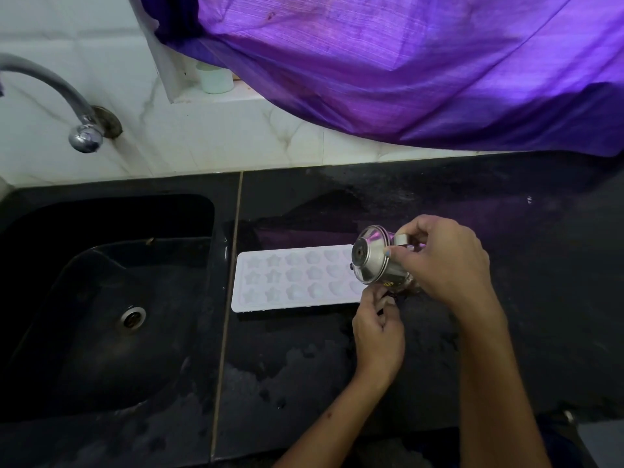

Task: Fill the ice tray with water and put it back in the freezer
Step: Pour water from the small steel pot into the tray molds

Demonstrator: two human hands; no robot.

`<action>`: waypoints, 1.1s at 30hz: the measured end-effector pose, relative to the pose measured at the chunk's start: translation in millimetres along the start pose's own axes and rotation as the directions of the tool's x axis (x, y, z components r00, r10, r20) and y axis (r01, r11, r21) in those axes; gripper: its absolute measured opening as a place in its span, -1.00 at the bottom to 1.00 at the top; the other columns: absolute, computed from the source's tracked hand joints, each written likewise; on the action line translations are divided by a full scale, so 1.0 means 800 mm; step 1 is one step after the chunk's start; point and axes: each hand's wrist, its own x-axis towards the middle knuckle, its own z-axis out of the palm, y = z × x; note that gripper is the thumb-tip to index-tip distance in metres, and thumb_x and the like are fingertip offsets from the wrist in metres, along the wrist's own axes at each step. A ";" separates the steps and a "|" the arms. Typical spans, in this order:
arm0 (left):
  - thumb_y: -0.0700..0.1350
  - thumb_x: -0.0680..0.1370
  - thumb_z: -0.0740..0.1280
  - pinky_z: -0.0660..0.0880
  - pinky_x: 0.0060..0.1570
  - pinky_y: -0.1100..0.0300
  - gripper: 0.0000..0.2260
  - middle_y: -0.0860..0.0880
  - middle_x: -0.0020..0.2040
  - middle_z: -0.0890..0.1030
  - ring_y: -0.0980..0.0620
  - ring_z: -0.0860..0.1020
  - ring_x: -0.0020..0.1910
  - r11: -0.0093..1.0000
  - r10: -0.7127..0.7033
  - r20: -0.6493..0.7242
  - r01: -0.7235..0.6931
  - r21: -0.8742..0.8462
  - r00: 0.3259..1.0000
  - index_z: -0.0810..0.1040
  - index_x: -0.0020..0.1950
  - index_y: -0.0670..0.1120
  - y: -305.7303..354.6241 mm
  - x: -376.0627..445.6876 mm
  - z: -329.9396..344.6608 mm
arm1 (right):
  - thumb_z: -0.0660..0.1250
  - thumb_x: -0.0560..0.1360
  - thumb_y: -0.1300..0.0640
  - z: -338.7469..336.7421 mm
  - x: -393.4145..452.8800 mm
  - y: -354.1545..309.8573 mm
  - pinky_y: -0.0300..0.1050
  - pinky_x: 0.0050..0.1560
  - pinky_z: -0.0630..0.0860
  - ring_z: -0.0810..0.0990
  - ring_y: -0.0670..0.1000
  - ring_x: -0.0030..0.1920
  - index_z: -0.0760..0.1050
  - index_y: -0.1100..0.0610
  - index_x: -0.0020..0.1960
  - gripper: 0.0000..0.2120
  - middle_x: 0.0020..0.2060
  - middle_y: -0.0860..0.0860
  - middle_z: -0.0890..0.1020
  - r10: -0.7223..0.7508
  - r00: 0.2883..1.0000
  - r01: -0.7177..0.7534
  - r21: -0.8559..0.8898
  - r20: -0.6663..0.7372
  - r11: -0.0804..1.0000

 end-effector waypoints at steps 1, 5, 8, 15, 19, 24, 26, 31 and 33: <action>-0.25 0.58 0.18 0.41 -0.01 0.51 -0.74 -0.01 0.10 0.59 0.26 0.54 0.07 1.000 -0.007 0.004 0.007 -0.006 1.000 0.48 0.25 -0.13 0.000 0.000 0.000 | 0.48 0.36 -0.05 0.000 0.000 0.000 -0.12 -0.25 0.33 0.53 -0.01 -0.19 0.43 -0.12 -0.27 -0.79 -0.29 -0.17 0.55 0.002 1.000 -0.002 -0.004 0.000 1.000; -0.25 0.59 0.19 0.42 0.04 0.50 -0.74 -0.04 0.15 0.59 0.18 0.53 0.13 1.000 -0.015 0.012 0.015 -0.015 1.000 0.47 0.25 -0.13 -0.001 -0.001 -0.001 | 0.47 0.36 -0.05 0.000 -0.002 0.000 -0.11 -0.22 0.36 0.54 0.00 -0.17 0.45 -0.11 -0.25 -0.81 -0.26 -0.15 0.57 0.001 1.000 -0.001 -0.010 0.003 1.000; -0.24 0.58 0.19 0.39 0.00 0.55 -0.74 0.00 0.14 0.59 0.26 0.52 0.10 1.000 -0.011 0.006 0.011 0.002 1.000 0.48 0.25 -0.12 0.000 -0.003 -0.002 | 0.47 0.37 -0.04 0.000 -0.004 -0.001 -0.12 -0.24 0.34 0.53 -0.01 -0.19 0.45 -0.11 -0.25 -0.81 -0.28 -0.16 0.55 0.000 1.000 0.000 -0.010 0.006 1.000; -0.22 0.58 0.20 0.38 -0.02 0.57 -0.75 -0.02 0.16 0.59 0.21 0.52 0.11 1.000 -0.011 -0.004 0.011 0.022 1.000 0.48 0.25 -0.10 0.000 -0.003 -0.008 | 0.46 0.38 -0.04 -0.001 -0.009 -0.004 -0.12 -0.24 0.34 0.54 -0.02 -0.19 0.49 -0.09 -0.21 -0.85 -0.27 -0.15 0.58 0.004 1.000 -0.004 0.016 -0.003 1.000; -0.22 0.59 0.20 0.38 -0.04 0.57 -0.73 -0.01 0.15 0.59 0.34 0.53 0.03 0.999 0.026 -0.011 -0.025 0.024 1.000 0.46 0.29 -0.11 0.004 -0.004 -0.013 | 0.44 0.40 -0.04 -0.005 -0.012 -0.003 -0.11 -0.23 0.40 0.56 -0.03 -0.19 0.52 -0.07 -0.18 -0.89 -0.25 -0.13 0.61 0.036 0.999 -0.034 0.073 -0.037 0.997; -0.26 0.58 0.20 0.39 -0.07 0.57 -0.70 0.14 0.03 0.56 0.48 0.51 -0.05 0.998 0.065 -0.033 -0.065 -0.016 0.997 0.44 0.31 -0.12 0.008 -0.004 -0.020 | 0.44 0.39 -0.05 -0.008 -0.015 -0.010 -0.09 -0.20 0.44 0.56 -0.05 -0.18 0.51 -0.08 -0.18 -0.88 -0.25 -0.13 0.61 0.048 0.997 -0.039 0.126 -0.068 0.991; -0.26 0.58 0.20 0.39 -0.08 0.58 -0.70 0.16 0.01 0.56 0.46 0.52 -0.06 0.998 0.061 -0.039 -0.062 -0.021 0.997 0.44 0.31 -0.10 0.009 -0.006 -0.023 | 0.45 0.38 -0.05 -0.007 -0.017 -0.015 -0.10 -0.22 0.43 0.56 -0.05 -0.18 0.52 -0.07 -0.20 -0.88 -0.26 -0.13 0.61 0.039 0.997 -0.030 0.129 -0.068 0.991; -0.22 0.58 0.18 0.39 -0.05 0.55 -0.71 0.08 0.07 0.57 0.37 0.52 -0.02 0.999 0.038 -0.025 -0.038 -0.001 0.999 0.44 0.30 -0.08 0.008 -0.010 -0.032 | 0.45 0.38 -0.05 0.003 -0.022 -0.029 -0.07 -0.19 0.46 0.55 -0.05 -0.18 0.50 -0.08 -0.22 -0.86 -0.24 -0.14 0.61 -0.017 0.999 0.019 0.076 -0.029 0.997; -0.24 0.58 0.19 0.39 -0.10 0.54 -0.73 0.08 0.02 0.59 0.40 0.52 -0.13 0.999 0.044 -0.030 -0.044 0.010 0.999 0.46 0.26 -0.10 0.006 -0.009 -0.037 | 0.45 0.39 -0.05 0.007 -0.024 -0.035 -0.09 -0.20 0.42 0.55 -0.05 -0.18 0.49 -0.09 -0.21 -0.86 -0.22 -0.15 0.60 -0.045 0.999 0.045 0.038 -0.014 0.998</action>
